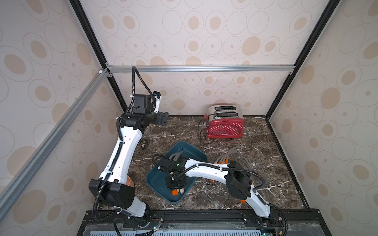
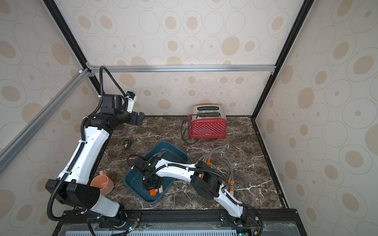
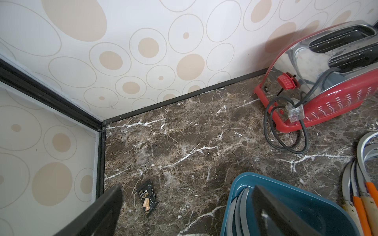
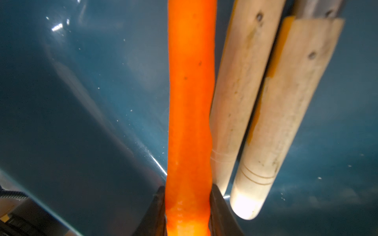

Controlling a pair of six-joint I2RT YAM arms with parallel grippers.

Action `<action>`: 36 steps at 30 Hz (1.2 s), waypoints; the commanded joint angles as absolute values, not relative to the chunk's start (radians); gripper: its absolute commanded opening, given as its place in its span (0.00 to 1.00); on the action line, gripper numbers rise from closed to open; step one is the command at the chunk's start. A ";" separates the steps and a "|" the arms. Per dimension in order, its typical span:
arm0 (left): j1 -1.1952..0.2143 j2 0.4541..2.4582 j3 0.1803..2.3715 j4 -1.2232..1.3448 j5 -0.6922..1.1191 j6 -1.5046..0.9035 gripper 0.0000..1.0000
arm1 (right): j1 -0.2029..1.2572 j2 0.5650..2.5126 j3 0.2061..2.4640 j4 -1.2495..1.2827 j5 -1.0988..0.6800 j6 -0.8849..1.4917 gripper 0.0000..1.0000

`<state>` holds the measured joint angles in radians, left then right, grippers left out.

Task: Put small sickles into storage boxes
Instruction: Place the sickle in the storage box.

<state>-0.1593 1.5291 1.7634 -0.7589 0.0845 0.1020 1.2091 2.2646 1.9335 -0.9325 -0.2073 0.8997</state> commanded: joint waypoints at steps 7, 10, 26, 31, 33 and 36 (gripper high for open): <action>-0.166 1.493 1.750 -0.796 0.104 0.123 0.99 | 1.226 2.281 1.951 -0.945 -0.203 0.889 0.29; -0.166 1.488 1.739 -0.798 0.107 0.122 0.99 | 1.226 2.287 1.953 -0.944 -0.201 0.883 0.31; -0.165 1.503 1.778 -0.836 0.151 0.100 0.99 | 1.226 2.252 1.934 -0.937 -0.134 0.849 0.42; -0.165 1.503 1.809 -0.841 0.131 0.109 0.99 | 1.209 2.154 1.858 -0.906 -0.003 0.833 0.41; -0.166 1.509 1.827 -0.848 0.138 0.104 0.99 | 1.187 2.099 1.808 -0.876 0.034 0.824 0.41; -0.165 1.517 1.830 -0.863 0.156 0.105 0.99 | 1.147 2.001 1.717 -0.832 0.105 0.817 0.40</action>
<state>-0.1593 1.5146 1.7889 -0.8280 0.1375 0.1013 1.1858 2.1101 1.7706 -0.8627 -0.0193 0.8268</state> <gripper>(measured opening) 0.992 0.401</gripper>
